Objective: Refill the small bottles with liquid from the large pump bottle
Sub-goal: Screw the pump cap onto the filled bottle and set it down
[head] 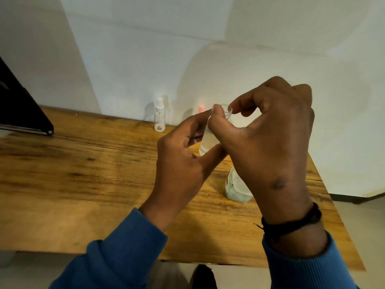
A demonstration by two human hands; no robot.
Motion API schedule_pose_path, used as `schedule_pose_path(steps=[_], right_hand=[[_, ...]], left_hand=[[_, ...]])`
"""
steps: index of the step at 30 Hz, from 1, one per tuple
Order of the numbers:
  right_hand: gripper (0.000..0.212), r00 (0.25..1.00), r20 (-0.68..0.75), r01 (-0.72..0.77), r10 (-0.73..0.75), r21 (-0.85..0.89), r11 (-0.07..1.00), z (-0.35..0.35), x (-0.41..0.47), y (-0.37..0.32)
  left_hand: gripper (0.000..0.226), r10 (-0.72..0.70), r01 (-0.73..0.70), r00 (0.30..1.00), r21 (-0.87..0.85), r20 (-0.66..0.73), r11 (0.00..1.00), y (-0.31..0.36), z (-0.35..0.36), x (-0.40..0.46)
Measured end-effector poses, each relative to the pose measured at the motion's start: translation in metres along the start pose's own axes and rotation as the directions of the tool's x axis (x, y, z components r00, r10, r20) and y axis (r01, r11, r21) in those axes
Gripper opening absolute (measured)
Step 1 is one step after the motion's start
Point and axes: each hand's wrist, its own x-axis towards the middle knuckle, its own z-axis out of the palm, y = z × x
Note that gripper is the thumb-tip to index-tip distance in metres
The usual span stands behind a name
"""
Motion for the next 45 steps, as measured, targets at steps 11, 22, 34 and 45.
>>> schedule_pose_path(steps=[11, 22, 34, 45], right_hand=[[0.010, 0.975, -0.182, 0.177, -0.129, 0.280, 0.943, 0.034, -0.036, -0.006], [0.030, 0.717, 0.667, 0.131, -0.203, 0.157, 0.979, 0.122, -0.089, 0.044], [0.027, 0.621, 0.718, 0.294, -0.316, 0.160, 0.942, 0.128, -0.093, 0.037], [0.023, 0.872, 0.486, 0.023, -0.053, 0.068, 0.997, 0.131, -0.089, 0.053]], left_hand=[[0.043, -0.116, 0.122, 0.986, 0.045, -0.120, 0.991, -0.023, -0.029, 0.017], [0.042, -0.316, 0.330, 0.929, 0.049, -0.193, 0.943, -0.060, -0.044, 0.023], [0.041, -0.375, 0.389, 0.905, 0.035, -0.202, 0.920, -0.071, -0.043, 0.020], [0.036, -0.356, 0.361, 0.902, -0.025, -0.243, 0.932, -0.064, -0.051, 0.026]])
